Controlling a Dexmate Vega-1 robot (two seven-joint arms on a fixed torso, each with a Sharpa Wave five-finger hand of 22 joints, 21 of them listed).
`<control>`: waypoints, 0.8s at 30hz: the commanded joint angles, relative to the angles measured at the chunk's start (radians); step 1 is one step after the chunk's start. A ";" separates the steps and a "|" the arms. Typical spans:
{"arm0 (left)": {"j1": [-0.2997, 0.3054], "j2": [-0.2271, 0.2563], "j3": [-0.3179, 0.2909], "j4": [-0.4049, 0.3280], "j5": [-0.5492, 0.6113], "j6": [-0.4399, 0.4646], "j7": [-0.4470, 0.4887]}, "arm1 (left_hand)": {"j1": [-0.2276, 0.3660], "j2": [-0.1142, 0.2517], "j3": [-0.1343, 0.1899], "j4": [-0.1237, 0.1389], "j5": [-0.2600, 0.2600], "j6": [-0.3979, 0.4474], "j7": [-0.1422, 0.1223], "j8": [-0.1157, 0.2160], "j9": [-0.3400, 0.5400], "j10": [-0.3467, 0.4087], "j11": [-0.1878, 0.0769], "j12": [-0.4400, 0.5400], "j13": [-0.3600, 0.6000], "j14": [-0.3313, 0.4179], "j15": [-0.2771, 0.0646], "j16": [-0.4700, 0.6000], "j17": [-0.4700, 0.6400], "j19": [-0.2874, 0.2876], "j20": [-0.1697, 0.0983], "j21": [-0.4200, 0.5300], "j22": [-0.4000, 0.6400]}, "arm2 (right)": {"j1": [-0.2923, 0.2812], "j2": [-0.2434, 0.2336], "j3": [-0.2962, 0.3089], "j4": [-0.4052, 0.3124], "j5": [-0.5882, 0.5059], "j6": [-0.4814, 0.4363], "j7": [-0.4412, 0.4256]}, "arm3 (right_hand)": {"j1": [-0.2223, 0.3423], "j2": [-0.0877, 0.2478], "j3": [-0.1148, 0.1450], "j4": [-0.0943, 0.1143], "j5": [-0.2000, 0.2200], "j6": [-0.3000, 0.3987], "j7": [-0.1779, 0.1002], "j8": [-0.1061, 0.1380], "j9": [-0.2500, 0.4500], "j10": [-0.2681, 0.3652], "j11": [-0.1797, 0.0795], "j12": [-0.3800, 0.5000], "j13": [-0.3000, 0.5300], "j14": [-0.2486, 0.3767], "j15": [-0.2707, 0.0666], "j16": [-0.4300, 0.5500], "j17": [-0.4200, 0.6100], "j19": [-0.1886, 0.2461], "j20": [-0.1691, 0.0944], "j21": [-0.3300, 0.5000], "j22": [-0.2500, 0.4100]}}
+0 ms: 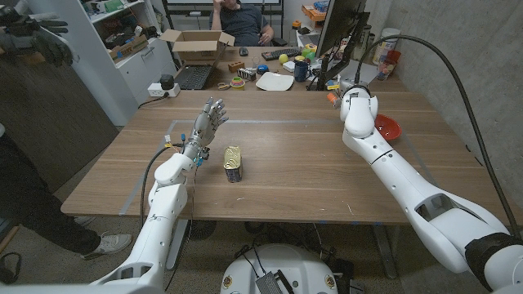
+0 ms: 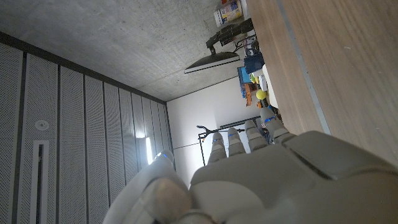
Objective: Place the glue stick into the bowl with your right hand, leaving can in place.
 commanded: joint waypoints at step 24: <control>-0.003 0.003 0.005 0.001 0.003 -0.001 -0.006 | -0.008 0.005 -0.012 0.001 0.006 -0.002 -0.002 0.003 0.001 -0.003 0.003 0.004 0.005 -0.003 0.006 -0.005 0.004 -0.012 0.010 -0.008 0.005 | 0.045 -0.049 -0.016 0.125 0.011 -0.143 -0.001 | 0.049 0.033 -0.021 0.013 0.003 0.092 -0.014 -0.011 0.049 0.012 0.002 0.002 0.005 0.004 0.004 0.000 0.008 -0.003 -0.046 0.018 -0.011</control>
